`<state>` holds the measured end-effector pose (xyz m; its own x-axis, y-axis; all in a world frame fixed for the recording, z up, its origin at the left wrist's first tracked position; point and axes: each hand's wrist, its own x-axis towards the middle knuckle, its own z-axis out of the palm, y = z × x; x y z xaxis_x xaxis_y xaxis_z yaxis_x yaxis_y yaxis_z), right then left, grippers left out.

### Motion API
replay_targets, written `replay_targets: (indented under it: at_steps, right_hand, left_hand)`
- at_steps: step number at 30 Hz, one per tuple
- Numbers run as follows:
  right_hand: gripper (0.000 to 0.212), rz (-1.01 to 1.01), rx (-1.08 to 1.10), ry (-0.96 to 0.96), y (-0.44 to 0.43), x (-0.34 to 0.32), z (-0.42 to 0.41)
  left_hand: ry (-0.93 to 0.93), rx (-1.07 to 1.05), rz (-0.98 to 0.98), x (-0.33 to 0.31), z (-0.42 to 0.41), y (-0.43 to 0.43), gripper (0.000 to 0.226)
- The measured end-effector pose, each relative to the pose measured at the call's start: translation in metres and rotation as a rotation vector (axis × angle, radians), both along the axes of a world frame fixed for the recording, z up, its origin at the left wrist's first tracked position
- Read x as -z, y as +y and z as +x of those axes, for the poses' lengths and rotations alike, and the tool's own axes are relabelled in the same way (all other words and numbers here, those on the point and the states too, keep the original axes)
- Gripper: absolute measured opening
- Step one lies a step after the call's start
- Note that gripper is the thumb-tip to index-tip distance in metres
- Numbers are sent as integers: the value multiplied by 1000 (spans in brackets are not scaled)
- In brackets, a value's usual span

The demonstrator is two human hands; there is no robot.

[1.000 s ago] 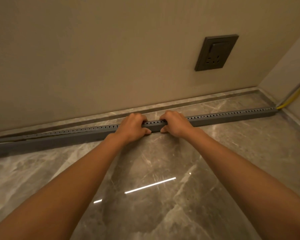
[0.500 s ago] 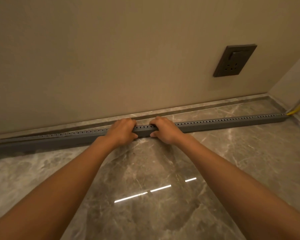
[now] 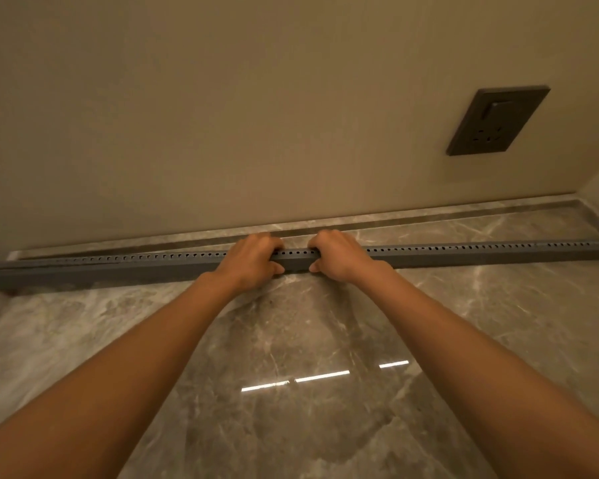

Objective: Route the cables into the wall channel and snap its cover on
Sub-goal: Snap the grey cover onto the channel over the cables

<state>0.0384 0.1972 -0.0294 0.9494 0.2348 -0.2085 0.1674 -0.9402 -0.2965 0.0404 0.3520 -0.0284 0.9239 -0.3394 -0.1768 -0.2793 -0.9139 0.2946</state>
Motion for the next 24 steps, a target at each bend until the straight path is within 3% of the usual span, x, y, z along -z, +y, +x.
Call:
replay_targets:
  at_steps: [12, 24]
  right_hand:
    - [29, 14, 22, -73, 49, 3, -14]
    - [32, 52, 102, -38, 122, 2, -11]
  left_hand:
    - [67, -116, 35, -8, -3, 65, 35]
    - [44, 42, 73, -9, 9, 131, 31]
